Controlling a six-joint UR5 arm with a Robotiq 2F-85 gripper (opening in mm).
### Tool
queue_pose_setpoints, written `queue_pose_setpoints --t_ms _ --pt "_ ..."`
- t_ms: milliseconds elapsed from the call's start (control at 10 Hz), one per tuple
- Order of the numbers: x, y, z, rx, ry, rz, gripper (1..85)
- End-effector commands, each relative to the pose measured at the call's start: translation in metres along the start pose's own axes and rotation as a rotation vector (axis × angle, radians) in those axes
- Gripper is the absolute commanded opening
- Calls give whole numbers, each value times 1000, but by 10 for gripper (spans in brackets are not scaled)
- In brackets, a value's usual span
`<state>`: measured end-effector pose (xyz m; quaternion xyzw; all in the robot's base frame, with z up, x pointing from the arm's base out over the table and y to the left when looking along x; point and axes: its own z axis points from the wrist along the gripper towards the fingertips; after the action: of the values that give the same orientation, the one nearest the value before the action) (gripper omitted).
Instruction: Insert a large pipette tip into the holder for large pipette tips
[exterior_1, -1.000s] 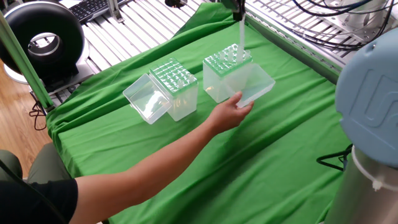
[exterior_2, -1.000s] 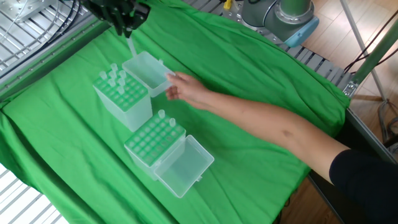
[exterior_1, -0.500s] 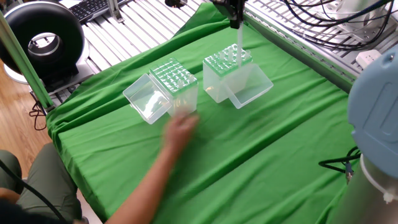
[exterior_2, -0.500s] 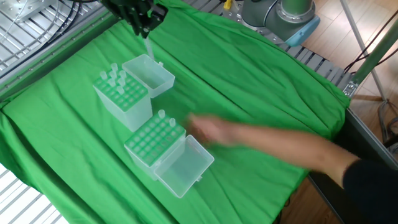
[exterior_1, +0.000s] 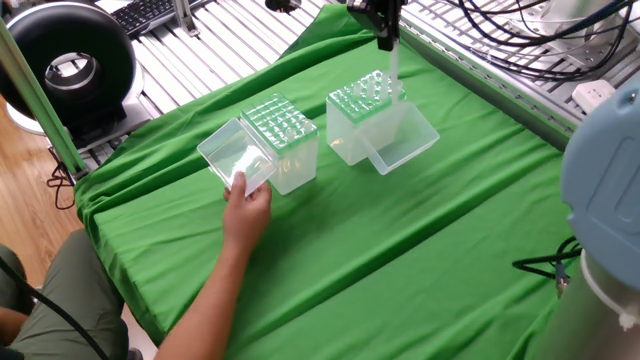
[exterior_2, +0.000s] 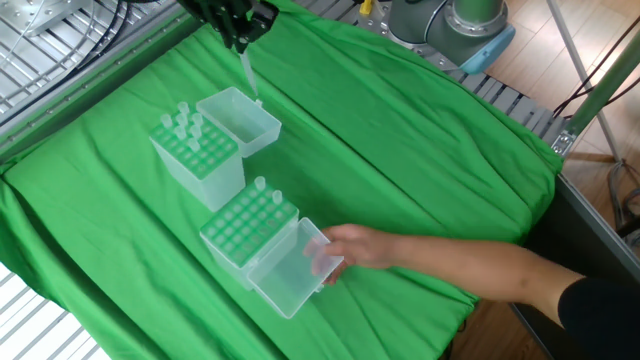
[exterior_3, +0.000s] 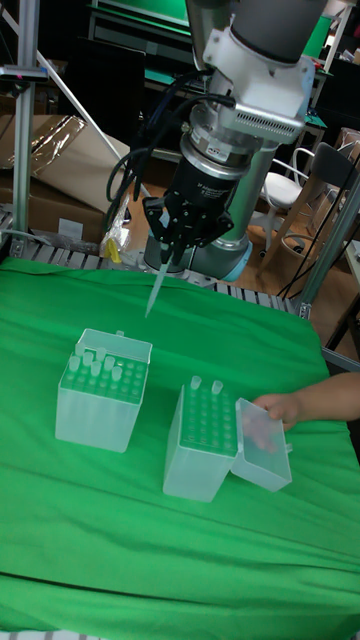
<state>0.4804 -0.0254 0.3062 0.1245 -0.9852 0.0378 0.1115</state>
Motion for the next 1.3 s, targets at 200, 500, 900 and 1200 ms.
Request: queue_pose_setpoints --t_ms 200,500,900,1200 --pt "-64 34 -17 17 -37 -10 10" --pt "-86 38 -14 2 -86 -23 10" --pt "-104 42 -9 -9 -121 -12 10" --pt "-111 47 -8 -17 -147 0 10"
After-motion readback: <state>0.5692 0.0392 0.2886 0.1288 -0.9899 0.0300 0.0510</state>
